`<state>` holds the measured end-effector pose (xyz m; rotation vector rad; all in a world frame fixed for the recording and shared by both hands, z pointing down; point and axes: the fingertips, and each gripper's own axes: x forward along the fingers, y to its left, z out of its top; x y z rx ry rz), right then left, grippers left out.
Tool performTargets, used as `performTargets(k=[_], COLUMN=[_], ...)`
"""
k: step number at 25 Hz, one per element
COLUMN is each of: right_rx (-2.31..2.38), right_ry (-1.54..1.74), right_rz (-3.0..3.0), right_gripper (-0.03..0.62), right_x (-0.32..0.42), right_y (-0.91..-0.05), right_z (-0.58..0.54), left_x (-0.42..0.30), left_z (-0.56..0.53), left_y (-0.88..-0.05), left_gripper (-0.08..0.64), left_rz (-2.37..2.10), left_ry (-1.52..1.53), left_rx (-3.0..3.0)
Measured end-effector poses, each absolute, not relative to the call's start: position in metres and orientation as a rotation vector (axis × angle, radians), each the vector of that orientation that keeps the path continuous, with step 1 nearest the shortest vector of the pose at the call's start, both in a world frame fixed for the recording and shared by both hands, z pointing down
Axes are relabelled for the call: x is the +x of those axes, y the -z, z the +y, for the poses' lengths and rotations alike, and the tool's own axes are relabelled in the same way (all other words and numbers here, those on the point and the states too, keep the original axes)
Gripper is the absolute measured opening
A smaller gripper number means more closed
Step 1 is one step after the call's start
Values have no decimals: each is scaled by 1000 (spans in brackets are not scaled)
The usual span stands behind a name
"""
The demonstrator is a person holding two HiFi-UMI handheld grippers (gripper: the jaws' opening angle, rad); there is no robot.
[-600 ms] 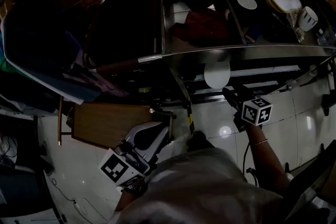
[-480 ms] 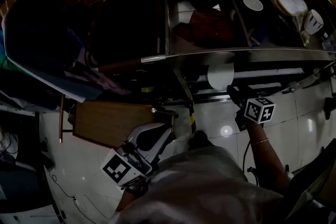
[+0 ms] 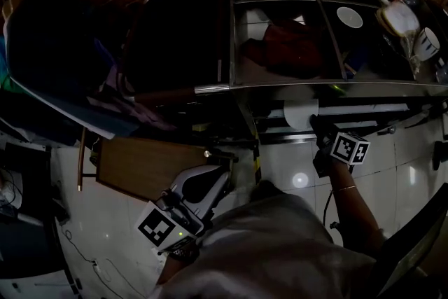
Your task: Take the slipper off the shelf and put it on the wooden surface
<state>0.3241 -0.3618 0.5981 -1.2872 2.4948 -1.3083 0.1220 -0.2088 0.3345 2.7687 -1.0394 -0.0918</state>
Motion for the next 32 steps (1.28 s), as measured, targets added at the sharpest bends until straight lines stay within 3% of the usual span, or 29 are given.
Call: performTargets(k=[2, 16, 24, 32], right_rx=[-1271, -1352, -1549, -1602], right_ry=[1259, 1132, 892, 804], right_rz=[2538, 2433, 2451, 2351], right_gripper=[32, 29, 29, 29], right_x=[324, 325, 284, 173], right_y=[-584, -501, -455, -415], right_z=[-358, -236, -101, 41], left_x=[118, 119, 68, -23], left_z=[-208, -160, -76, 19], left_y=[-342, -308, -283, -290], left_gripper=[-3, -3, -3, -3], left_rz=[-1042, -752, -494, -330], left_ry=[73, 243, 280, 272], left_rx=[2759, 2855, 2998, 2990])
